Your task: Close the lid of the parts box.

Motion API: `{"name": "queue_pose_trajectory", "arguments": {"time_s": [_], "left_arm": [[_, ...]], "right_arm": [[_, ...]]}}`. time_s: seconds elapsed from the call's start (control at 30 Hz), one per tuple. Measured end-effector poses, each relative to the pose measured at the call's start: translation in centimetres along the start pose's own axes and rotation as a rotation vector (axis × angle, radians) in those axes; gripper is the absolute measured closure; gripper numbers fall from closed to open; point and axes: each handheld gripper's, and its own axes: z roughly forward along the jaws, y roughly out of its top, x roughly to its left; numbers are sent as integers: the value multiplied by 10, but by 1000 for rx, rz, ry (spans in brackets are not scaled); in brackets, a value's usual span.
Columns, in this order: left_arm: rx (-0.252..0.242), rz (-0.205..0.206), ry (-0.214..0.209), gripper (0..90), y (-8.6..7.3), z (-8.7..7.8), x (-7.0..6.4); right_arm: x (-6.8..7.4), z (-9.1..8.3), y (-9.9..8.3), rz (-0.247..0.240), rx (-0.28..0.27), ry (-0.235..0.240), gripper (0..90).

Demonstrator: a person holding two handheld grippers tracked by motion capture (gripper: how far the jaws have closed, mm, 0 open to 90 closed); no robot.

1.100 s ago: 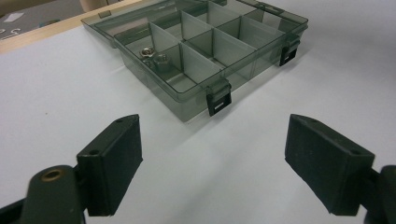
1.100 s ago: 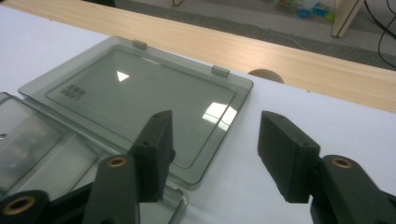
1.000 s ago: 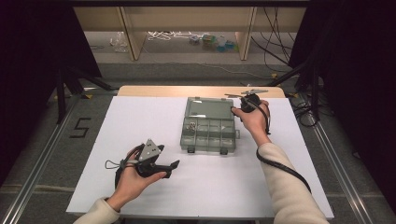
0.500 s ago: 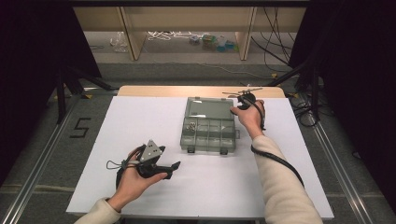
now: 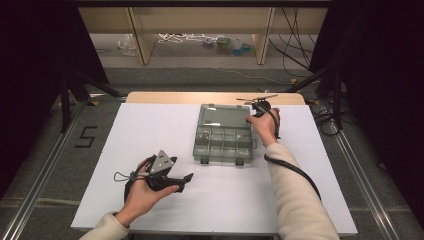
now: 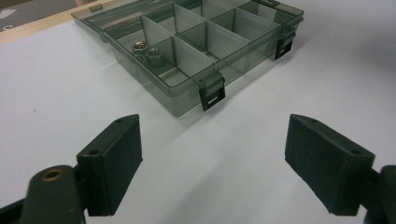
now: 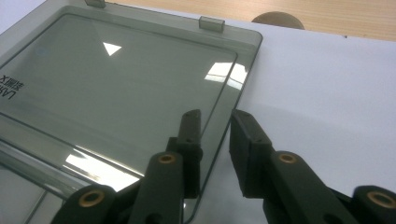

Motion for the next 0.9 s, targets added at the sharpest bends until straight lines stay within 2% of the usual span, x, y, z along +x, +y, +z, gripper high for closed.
{"name": "queue_pose_trajectory", "arguments": {"time_s": [0.03,0.17,0.2,0.33,0.4,0.5,0.57,0.6,0.9], "left_arm": [[-12,-14,1,187,0,1,-1],[-8,-13,6,188,0,1,-1],[7,3,4,189,0,0,0],[7,-1,4,188,0,1,0],[7,1,5,189,0,1,0],[9,2,4,189,0,0,0],[9,-18,-1,189,-1,1,-2],[0,-16,-4,189,-1,2,-2],[1,-19,-7,189,-1,2,-2]], "right_arm": [[0,0,0,4,4,-4,760],[-1,1,2,13,14,-10,798],[-2,1,2,15,18,-7,802],[-2,2,3,14,23,-15,812],[-1,3,3,38,16,-15,816],[-1,3,4,37,27,-26,825],[-1,4,4,57,22,-32,833],[0,4,5,64,24,-35,836],[7,5,8,101,41,-95,864]]}}
